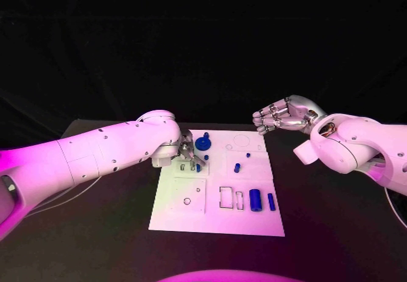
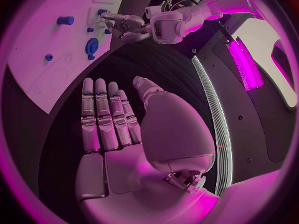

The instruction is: Assemble the parts on the task board

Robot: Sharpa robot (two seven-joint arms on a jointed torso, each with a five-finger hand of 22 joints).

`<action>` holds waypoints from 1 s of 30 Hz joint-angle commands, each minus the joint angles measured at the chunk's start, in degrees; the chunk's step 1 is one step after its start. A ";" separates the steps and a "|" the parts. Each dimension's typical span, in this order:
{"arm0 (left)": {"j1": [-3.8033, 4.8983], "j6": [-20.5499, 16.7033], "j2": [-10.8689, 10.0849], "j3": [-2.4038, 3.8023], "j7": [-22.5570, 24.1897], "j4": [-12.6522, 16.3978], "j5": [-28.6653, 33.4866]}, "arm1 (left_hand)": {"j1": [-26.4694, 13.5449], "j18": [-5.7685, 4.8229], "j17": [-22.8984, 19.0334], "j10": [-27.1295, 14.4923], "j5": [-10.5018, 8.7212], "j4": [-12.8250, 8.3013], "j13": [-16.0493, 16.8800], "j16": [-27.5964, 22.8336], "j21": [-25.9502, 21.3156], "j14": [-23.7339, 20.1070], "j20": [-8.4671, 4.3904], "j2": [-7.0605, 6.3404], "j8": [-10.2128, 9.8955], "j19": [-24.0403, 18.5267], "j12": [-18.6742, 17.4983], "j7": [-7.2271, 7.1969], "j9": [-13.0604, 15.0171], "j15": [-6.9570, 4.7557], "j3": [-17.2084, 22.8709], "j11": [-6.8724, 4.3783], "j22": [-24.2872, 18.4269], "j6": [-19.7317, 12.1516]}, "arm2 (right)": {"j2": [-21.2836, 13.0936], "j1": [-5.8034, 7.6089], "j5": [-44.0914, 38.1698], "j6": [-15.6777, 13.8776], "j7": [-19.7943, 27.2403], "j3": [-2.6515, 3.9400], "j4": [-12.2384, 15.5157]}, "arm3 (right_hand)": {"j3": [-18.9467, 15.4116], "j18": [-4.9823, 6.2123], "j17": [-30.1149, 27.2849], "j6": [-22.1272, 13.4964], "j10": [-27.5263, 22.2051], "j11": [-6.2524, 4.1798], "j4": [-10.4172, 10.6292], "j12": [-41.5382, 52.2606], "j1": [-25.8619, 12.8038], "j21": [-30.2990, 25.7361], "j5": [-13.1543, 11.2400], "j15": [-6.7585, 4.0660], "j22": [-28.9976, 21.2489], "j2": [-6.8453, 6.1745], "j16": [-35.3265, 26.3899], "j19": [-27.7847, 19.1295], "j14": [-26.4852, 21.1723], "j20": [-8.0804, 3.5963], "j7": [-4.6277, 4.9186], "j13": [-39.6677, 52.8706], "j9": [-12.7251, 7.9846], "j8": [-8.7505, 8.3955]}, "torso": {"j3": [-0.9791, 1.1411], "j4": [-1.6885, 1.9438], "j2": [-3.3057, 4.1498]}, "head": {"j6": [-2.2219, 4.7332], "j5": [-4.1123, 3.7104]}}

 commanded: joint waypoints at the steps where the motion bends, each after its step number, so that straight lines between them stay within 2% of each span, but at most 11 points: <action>1: -0.10 1.46 0.34 -0.01 0.40 -0.06 0.15 | 0.50 -0.44 13.34 -0.40 0.14 0.00 -0.02 0.16 0.33 5.37 0.20 0.05 0.24 -0.03 -0.25 -0.01 0.06 -0.31 0.34 -0.02 0.15 -0.49 | 0.15 -0.07 -0.64 0.36 0.41 -0.01 -0.05 | -0.17 0.33 -0.10 -0.06 -0.29 0.22 -0.08 -0.22 -0.58 -0.33 0.44 0.04 -0.11 -0.07 -0.15 0.29 -0.28 0.04 0.20 -0.07 -0.07 -0.27 | 0.00 0.01 0.01 | -0.05 0.00; 18: -0.22 1.15 0.51 -0.05 0.60 -0.06 0.95 | 1.70 -0.44 13.34 -0.67 0.18 -0.03 -0.35 0.16 0.38 5.37 0.24 0.90 0.46 -0.13 -0.66 -0.02 1.45 -0.32 2.16 -0.03 0.24 -1.05 | 0.60 -0.24 -0.59 0.79 0.10 -0.11 -0.46 | -0.20 0.33 -0.24 -0.09 -0.34 0.24 -0.11 -0.22 -0.58 -0.43 0.65 0.06 -0.29 -0.01 -0.14 0.33 -0.30 0.06 0.21 -0.07 -0.07 -0.25 | 0.04 0.01 0.01 | -0.18 0.00; 27: -0.22 0.75 0.51 -0.05 0.76 -0.14 1.87 | 7.11 -0.37 13.30 -1.58 0.43 -0.71 -1.63 0.12 0.29 5.36 0.20 2.61 0.28 -0.43 -2.14 -0.31 3.06 -0.59 7.50 -0.31 0.07 -2.15 | 0.61 -0.29 -0.59 1.00 -0.05 -0.13 -0.50 | -0.23 0.33 -0.32 -0.12 -0.38 0.25 -0.13 -0.22 -0.59 -0.49 0.75 0.07 -0.39 0.00 -0.15 0.33 -0.34 0.08 0.22 -0.07 -0.07 -0.25 | 0.01 0.01 -0.01 | -0.34 -0.05; 30: -0.21 0.75 0.50 -0.05 0.85 -0.18 2.25 | 9.74 -0.34 13.28 -2.11 0.48 -0.92 -2.32 0.09 0.24 5.34 0.12 2.47 0.03 -0.56 -3.00 -0.32 3.59 -0.66 10.51 -0.37 -0.02 -2.68 | 0.60 -0.30 -0.65 1.10 -0.11 -0.13 -0.49 | -0.23 0.33 -0.32 -0.12 -0.38 0.25 -0.13 -0.22 -0.59 -0.49 0.75 0.07 -0.39 0.00 -0.15 0.33 -0.34 0.08 0.22 -0.07 -0.07 -0.25 | 0.02 0.02 0.02 | -0.35 -0.06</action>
